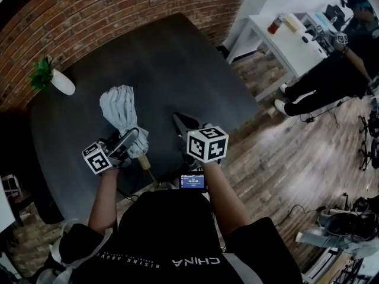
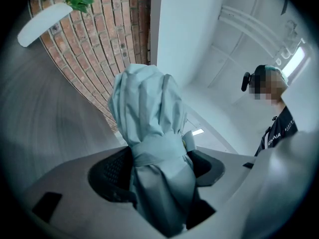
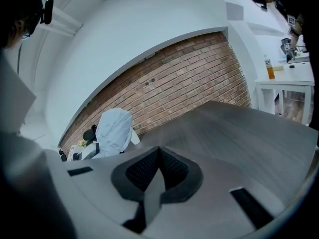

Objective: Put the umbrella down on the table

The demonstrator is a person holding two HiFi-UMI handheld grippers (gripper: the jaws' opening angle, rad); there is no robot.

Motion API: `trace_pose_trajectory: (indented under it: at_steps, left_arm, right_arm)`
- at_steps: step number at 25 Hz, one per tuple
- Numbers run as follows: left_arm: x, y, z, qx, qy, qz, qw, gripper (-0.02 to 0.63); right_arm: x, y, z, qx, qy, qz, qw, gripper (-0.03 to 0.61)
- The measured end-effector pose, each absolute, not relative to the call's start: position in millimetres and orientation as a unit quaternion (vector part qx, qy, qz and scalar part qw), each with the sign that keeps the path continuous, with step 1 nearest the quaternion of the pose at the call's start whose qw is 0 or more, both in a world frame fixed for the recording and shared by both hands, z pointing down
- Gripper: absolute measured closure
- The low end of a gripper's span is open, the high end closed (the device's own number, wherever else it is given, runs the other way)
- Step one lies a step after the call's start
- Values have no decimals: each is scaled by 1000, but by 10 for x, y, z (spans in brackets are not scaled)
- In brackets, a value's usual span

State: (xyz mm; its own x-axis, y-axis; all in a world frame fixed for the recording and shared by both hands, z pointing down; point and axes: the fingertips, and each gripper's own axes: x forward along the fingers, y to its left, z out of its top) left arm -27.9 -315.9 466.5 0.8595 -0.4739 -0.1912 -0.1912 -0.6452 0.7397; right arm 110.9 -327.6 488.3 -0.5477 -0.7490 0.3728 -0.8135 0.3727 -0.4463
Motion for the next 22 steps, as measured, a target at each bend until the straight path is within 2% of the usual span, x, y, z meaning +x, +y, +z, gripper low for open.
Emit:
trace_pose_trajectory:
  at_steps: [11, 22]
  left_arm:
    - [-192, -3467, 4810, 897, -224, -128, 360, 304]
    - [80, -4080, 5043, 909, -262, -4, 324, 304]
  right_arm:
    - [1087, -3651, 4942, 443, -841, 302, 78, 571]
    - [1276, -4133, 5069, 397, -859, 300, 122, 570]
